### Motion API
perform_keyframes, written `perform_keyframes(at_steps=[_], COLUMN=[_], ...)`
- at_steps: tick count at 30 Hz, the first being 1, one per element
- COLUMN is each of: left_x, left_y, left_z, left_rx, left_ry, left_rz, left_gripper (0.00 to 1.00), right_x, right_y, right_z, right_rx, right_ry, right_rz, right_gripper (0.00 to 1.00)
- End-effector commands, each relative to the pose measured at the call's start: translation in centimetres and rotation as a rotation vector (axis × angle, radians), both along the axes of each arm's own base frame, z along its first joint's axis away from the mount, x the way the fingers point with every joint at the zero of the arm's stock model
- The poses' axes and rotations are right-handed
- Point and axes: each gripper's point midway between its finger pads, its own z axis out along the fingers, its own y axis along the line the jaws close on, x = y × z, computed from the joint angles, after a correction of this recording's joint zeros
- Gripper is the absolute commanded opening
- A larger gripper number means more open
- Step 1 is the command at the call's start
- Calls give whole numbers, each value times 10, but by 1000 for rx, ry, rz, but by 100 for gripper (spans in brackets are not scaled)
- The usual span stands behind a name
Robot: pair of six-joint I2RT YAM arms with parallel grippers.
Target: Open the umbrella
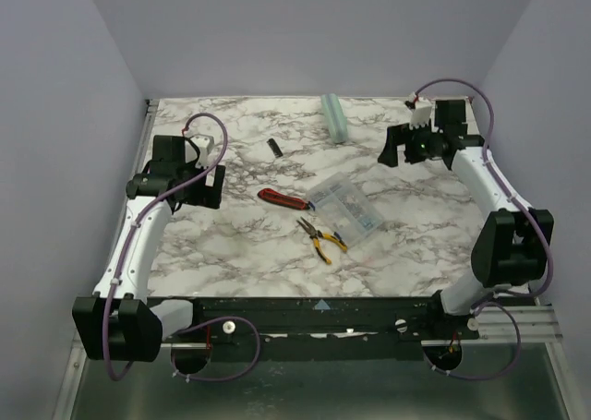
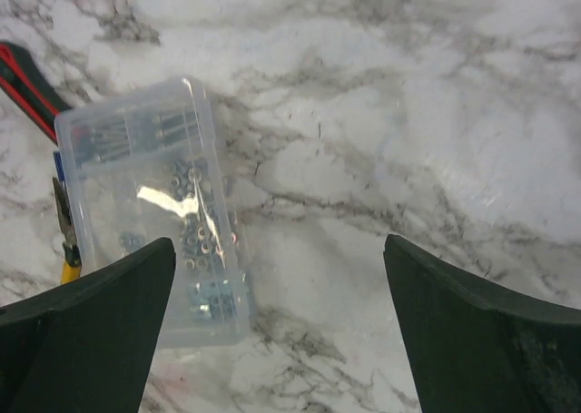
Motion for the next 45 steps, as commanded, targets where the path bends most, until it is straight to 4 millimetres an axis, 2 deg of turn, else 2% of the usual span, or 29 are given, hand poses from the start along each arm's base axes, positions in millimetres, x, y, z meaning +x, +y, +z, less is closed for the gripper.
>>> perform_keyframes(at_steps=[1, 7, 10, 16, 17, 20, 25, 27, 29, 30, 32, 35, 38, 40, 43, 45], left_x=[6, 16, 26, 40, 41, 45, 46, 45, 43, 42, 39, 31, 25, 21, 14, 10], left_y=[-22, -22, -19, -6, -3, 0, 2, 2, 2, 1, -1, -4, -6, -11, -22, -30], left_z=[40, 70, 81, 84, 82, 74, 71, 70, 66, 64, 59, 58, 57, 54, 48, 45], left_rx=[-102, -117, -109, -50, -37, -15, -15, -16, -14, -15, -12, -11, -3, -13, -53, -84], left_ry=[-157, -278, -331, -354, -350, -323, -281, -276, -268, -264, -255, -248, -278, -284, -271, -257], left_rz=[-80, -60, -39, 6, 10, 24, 48, 48, 43, 36, 12, -29, -72, -110, -173, -210], left_gripper=[98, 98, 98, 98, 98, 98, 98, 98, 98, 98, 98, 98, 98, 98, 98, 98], right_x=[61, 133, 165, 213, 218, 228, 234, 235, 232, 228, 218, 195, 156, 116, 37, -6], right_y=[13, 49, 70, 110, 113, 118, 116, 113, 113, 112, 107, 88, 58, 38, 12, -3], right_z=[40, 63, 59, 20, 15, -16, -58, -72, -76, -80, -86, -87, -96, -106, -122, -126], right_rx=[-12, -81, -120, -198, -212, -261, -335, -360, -364, -369, -387, -390, -379, -368, -308, -234], right_ry=[-134, -231, -269, -272, -274, -261, -246, -236, -234, -227, -213, -152, -26, 102, 339, 472], right_rz=[-36, -88, -119, -172, -186, -199, -182, -177, -159, -145, -122, -110, -60, 16, 159, 194], right_gripper=[100, 100, 100, 100, 100, 100, 99, 90, 72, 60, 48, 42, 41, 41, 41, 44])
